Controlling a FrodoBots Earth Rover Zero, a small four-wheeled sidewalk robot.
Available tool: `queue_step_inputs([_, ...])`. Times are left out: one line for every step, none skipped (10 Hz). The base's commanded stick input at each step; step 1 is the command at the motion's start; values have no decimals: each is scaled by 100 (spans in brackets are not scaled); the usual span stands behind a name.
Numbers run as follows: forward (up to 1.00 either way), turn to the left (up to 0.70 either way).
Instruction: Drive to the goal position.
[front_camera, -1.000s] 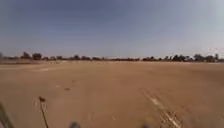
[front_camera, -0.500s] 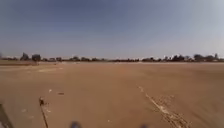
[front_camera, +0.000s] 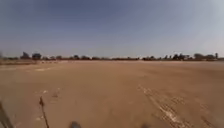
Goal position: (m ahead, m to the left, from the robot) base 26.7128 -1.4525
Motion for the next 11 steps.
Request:
queue_step_inputs([50,0])
queue_step_inputs([50,0])
queue_step_inputs([50,0])
queue_step_inputs([50,0])
queue_step_inputs([50,0])
queue_step_inputs([50,0])
queue_step_inputs([50,0])
queue_step_inputs([50,0])
queue_step_inputs([50,0])
queue_step_inputs([50,0])
queue_step_inputs([50,0])
